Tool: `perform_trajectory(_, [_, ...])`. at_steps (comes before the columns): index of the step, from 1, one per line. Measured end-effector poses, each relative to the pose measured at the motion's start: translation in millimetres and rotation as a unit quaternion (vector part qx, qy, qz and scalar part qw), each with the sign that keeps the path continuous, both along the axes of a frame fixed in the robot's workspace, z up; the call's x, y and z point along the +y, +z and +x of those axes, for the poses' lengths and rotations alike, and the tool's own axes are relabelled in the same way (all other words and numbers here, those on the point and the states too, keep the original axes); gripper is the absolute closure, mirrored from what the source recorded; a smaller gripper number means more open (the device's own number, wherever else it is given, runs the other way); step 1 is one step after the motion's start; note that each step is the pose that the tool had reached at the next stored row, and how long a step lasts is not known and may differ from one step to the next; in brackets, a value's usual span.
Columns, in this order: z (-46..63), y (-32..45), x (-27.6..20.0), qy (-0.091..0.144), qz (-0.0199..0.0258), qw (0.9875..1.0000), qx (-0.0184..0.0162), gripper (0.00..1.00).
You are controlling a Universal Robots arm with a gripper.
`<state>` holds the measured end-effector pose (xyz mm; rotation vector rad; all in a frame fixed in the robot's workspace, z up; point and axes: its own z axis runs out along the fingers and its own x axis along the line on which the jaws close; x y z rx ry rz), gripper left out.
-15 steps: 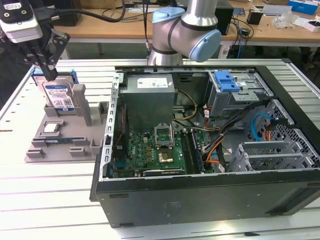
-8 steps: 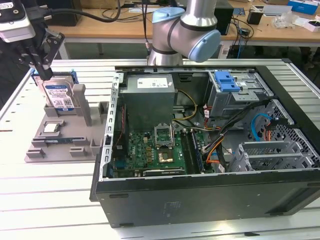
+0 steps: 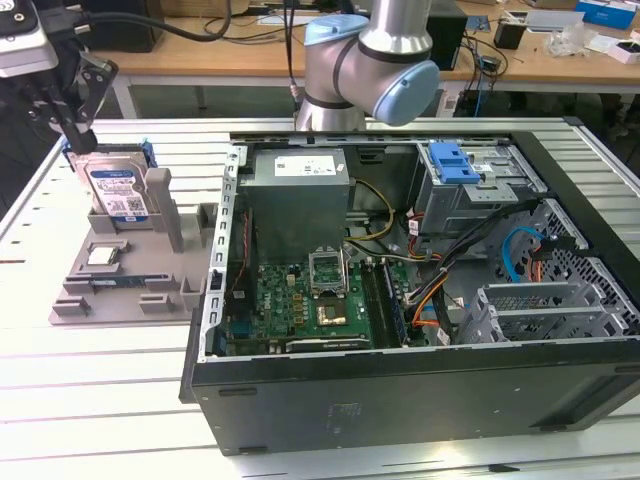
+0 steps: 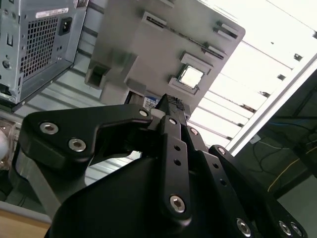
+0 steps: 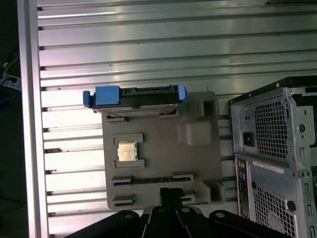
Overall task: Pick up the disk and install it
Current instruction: 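Reach for the disk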
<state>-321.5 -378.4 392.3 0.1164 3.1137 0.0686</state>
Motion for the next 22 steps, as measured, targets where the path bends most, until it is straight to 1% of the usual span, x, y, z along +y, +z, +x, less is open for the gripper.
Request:
perform_trajectory(1, [-2.0, -0.3, 2.3, 0.000, 0.0000, 1.0000, 0.0000, 0.89])
perform_trajectory(3, [-7.6, -0.8, 9.2, 0.000, 0.0000, 1.0000, 0.0000, 0.89])
perform_trajectory(7, [-14.8, -1.5, 17.1, 0.000, 0.0000, 1.0000, -0.0001, 0.89])
perform_trajectory(8, [-16.0, -1.6, 18.4, 0.000, 0.0000, 1.0000, -0.0001, 0.89])
perform_trajectory(13, [-27.4, -2.5, 30.7, 0.000, -0.0001, 1.0000, 0.0000, 0.89])
perform_trajectory(14, [-30.3, -2.7, 34.2, 0.000, 0.0000, 1.0000, 0.0000, 0.89])
perform_trajectory(16, [-33.5, -3.0, 38.1, 0.000, 0.0000, 1.0000, 0.0000, 0.89])
perform_trajectory(17, [-36.1, -3.2, 41.3, 0.000, 0.0000, 1.0000, 0.0000, 0.89])
perform_trajectory(19, [-39.7, -3.5, 46.2, 0.000, -0.0001, 1.0000, 0.0000, 0.89])
perform_trajectory(20, [-42.2, -3.8, 49.5, 0.000, -0.0001, 1.0000, 0.0000, 0.89])
perform_trajectory(21, [-45.1, -4.1, 53.8, 0.000, -0.0001, 1.0000, 0.0000, 0.89])
perform_trajectory(22, [-46.2, -4.2, 55.7, 0.000, -0.0001, 1.0000, 0.0000, 0.89])
